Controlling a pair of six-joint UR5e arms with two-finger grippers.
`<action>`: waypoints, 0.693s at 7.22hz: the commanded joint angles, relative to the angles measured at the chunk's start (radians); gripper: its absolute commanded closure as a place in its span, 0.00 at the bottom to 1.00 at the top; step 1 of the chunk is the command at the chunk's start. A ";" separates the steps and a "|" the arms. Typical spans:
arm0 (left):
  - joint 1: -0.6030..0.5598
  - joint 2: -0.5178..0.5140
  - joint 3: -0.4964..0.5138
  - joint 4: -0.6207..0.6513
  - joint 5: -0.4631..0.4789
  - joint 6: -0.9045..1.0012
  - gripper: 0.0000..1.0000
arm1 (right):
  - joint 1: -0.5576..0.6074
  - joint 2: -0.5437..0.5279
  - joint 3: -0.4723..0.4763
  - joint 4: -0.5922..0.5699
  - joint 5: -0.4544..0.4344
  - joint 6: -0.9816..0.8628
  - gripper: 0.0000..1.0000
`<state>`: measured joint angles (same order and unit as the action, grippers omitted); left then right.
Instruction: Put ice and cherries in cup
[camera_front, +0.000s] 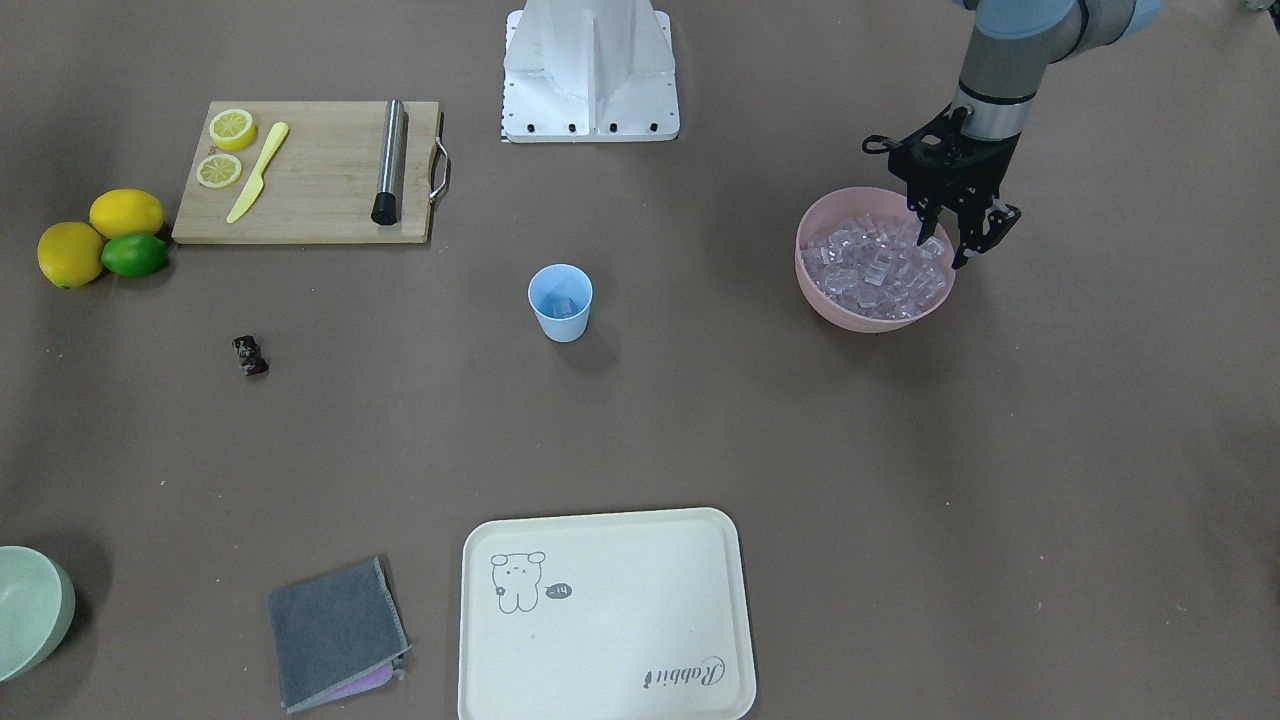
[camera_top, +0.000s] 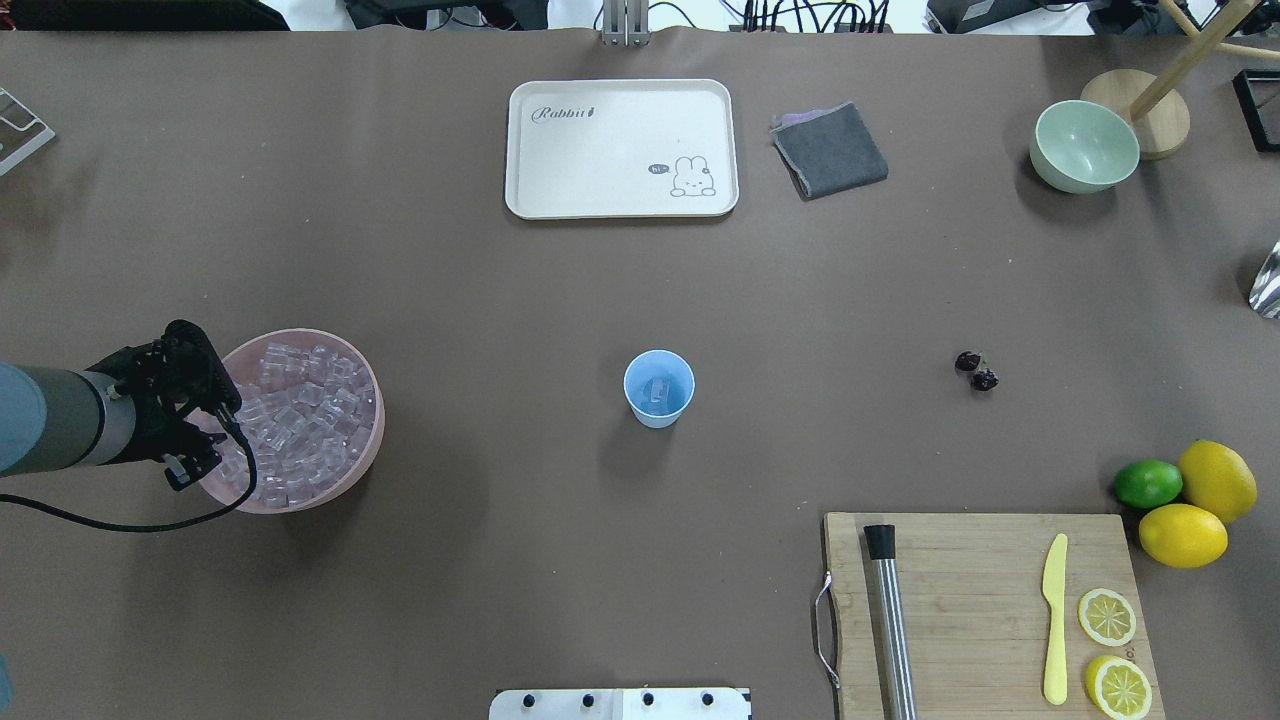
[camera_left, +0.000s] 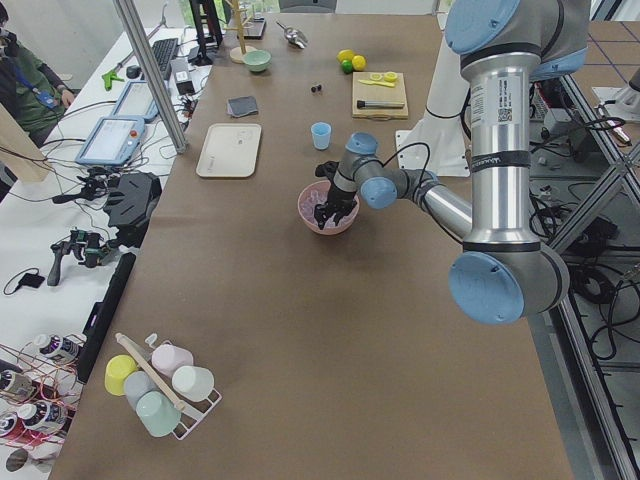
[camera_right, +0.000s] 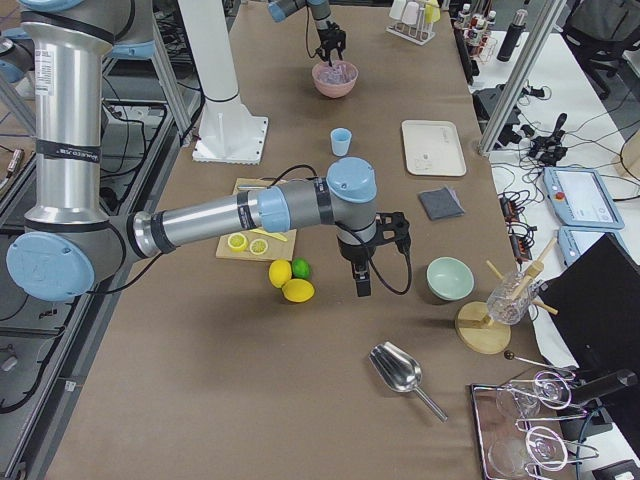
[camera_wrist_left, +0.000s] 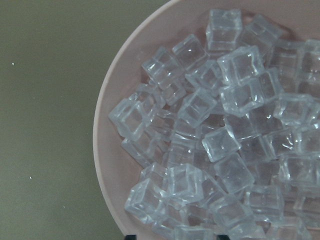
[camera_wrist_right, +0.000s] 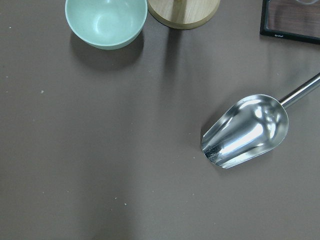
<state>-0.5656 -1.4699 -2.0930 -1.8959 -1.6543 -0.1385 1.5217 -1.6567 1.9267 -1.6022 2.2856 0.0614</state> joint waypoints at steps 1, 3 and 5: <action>0.000 -0.006 0.002 0.000 0.002 0.000 0.46 | 0.000 0.000 0.000 -0.001 0.000 0.000 0.00; 0.000 -0.007 -0.004 0.000 -0.001 0.000 0.61 | 0.000 0.000 -0.002 0.001 0.000 0.000 0.00; 0.000 -0.007 -0.009 0.000 -0.001 0.000 0.75 | 0.000 0.000 -0.002 -0.001 0.000 0.000 0.00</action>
<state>-0.5660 -1.4771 -2.0988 -1.8960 -1.6549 -0.1387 1.5217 -1.6565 1.9253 -1.6025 2.2856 0.0614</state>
